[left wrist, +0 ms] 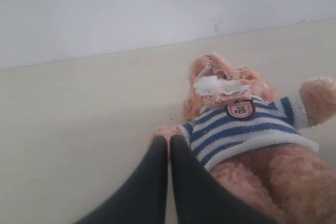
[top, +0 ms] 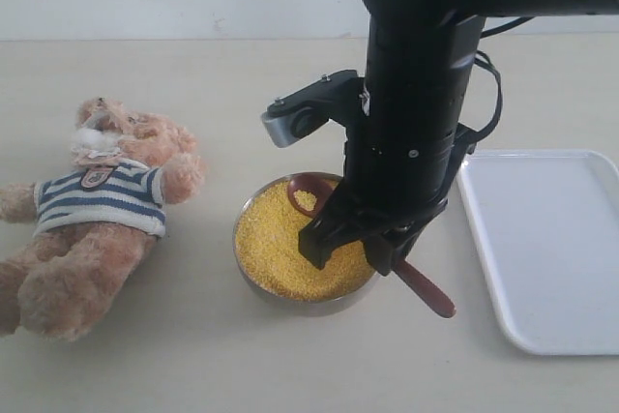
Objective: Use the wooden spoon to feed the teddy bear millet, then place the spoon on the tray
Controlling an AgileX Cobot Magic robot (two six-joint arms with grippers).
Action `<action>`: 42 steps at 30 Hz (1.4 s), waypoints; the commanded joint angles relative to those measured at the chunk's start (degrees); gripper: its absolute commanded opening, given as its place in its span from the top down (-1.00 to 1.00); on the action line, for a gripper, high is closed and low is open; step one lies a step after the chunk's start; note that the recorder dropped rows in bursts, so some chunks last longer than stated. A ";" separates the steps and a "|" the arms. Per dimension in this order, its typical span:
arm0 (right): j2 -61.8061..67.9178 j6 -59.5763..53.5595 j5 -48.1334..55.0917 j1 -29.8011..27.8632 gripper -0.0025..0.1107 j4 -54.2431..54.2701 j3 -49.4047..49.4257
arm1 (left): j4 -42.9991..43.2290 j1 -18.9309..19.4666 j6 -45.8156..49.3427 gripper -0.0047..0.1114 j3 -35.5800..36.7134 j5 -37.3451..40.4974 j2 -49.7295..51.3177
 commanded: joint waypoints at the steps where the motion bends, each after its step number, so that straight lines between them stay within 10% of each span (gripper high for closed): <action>1: -0.76 -0.61 0.25 -0.09 0.96 -0.88 -0.27 | 0.05 -0.23 -0.12 0.85 -0.22 0.02 -0.17; 7: -0.76 -0.61 0.25 -0.09 0.96 -0.88 -0.27 | -1.23 -0.25 -0.12 0.85 -0.22 -2.54 -0.17; 22: -0.76 -0.61 0.25 -0.09 0.96 -0.88 -0.27 | -37.45 -0.25 -6.78 0.85 -0.22 -14.16 -0.17; 29: -0.76 -0.61 0.25 -0.09 0.96 -0.78 -0.27 | -35.48 -0.25 -6.03 0.85 -3.39 -3.07 3.09; 42: -0.76 -0.35 0.25 -0.09 0.96 -0.43 -0.27 | -17.38 -0.12 0.30 0.85 -31.49 15.95 46.69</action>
